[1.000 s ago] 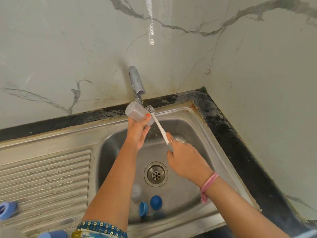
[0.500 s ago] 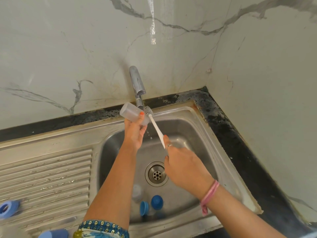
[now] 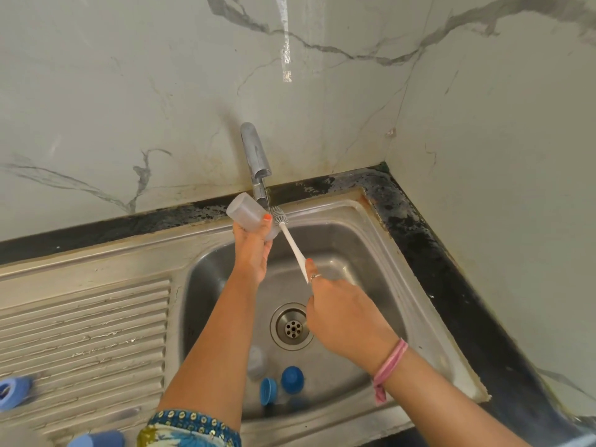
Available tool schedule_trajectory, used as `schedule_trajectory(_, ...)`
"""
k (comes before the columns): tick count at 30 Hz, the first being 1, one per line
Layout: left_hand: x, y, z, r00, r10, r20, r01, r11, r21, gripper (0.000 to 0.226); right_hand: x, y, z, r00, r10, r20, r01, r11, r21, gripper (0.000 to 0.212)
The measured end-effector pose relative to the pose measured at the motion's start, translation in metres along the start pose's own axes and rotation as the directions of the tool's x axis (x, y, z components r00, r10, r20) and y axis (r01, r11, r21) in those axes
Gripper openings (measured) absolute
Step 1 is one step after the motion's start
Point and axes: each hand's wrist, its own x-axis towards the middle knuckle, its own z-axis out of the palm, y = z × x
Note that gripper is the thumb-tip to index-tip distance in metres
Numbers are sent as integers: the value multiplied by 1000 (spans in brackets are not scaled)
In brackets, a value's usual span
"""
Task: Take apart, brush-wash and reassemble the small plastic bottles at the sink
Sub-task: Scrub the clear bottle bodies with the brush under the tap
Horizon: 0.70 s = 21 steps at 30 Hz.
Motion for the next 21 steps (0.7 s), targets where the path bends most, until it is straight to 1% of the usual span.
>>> schedule_trajectory(2,-2,-3,6,1000,-19,5,19,999,-32,65,6,0,-4,1000,28,-1,-27,998,64,66)
schedule_trajectory(4,-4,-5,10,999,-39,-2,39,998,-57,66,9,1,-8,999,28,-16,-27,998,64,65)
schedule_trajectory(5,-4,-4,12,998,-47,-50,43,996,-84,66,8,0,-8,1000,21,-17,-20,999,40,66)
schedule_trajectory(7,1,3,11,980,-90,-179,55,980,-193,66,-2,-7,-4,1000,-2,-24,1,998,-57,69)
schedule_trajectory(9,5,8,11,958,-133,-254,59,958,-280,67,-14,-15,5,999,-27,-37,22,990,-139,73)
schedule_trajectory(11,2,9,13,939,-164,-302,82,960,-267,72,-17,-17,10,998,-27,-48,19,988,-151,73)
schedule_trajectory(14,-6,3,22,929,-225,-295,169,964,-205,82,2,-10,8,999,17,-45,-22,993,-119,75)
schedule_trajectory(15,-8,1,26,926,-230,-299,178,965,-192,84,8,-8,5,999,27,-47,-31,994,-102,76)
schedule_trajectory(17,-8,3,32,920,-218,-326,155,966,-207,84,8,-10,2,998,14,-56,-20,994,-109,76)
schedule_trajectory(21,1,13,32,905,-211,-369,96,947,-306,80,-19,-16,7,998,-14,-55,4,986,-169,73)
